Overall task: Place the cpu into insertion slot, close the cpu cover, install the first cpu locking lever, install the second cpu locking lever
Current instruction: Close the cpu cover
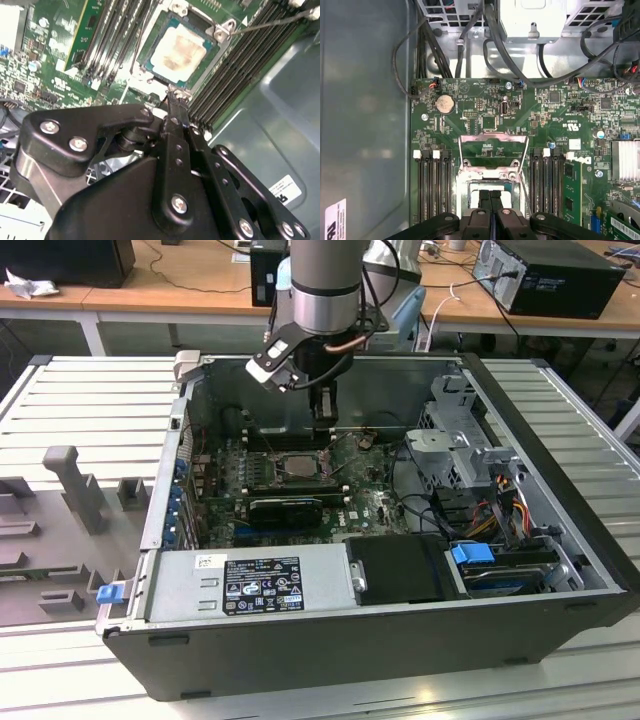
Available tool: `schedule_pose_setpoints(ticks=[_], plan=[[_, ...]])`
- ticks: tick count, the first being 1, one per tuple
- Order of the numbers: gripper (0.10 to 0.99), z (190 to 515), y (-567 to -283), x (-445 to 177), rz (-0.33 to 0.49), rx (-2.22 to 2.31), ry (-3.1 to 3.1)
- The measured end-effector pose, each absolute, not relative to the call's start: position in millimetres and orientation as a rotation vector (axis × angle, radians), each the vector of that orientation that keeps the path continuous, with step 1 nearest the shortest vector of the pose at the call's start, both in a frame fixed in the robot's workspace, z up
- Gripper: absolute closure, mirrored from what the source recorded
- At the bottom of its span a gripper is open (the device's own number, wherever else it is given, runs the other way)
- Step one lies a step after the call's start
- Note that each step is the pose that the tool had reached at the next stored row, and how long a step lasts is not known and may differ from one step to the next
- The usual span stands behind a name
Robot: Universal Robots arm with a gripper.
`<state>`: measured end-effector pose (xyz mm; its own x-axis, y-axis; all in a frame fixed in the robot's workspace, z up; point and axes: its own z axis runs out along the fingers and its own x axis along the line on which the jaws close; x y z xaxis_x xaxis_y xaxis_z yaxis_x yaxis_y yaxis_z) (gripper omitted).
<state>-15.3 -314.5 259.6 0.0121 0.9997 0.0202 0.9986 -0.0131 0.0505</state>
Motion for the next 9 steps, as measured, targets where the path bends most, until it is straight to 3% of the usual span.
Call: schedule_pose_setpoints(ticks=[9], plan=[[0.980, 259.6, -313.5, -5.3, 0.078, 2.219, 2.191]])
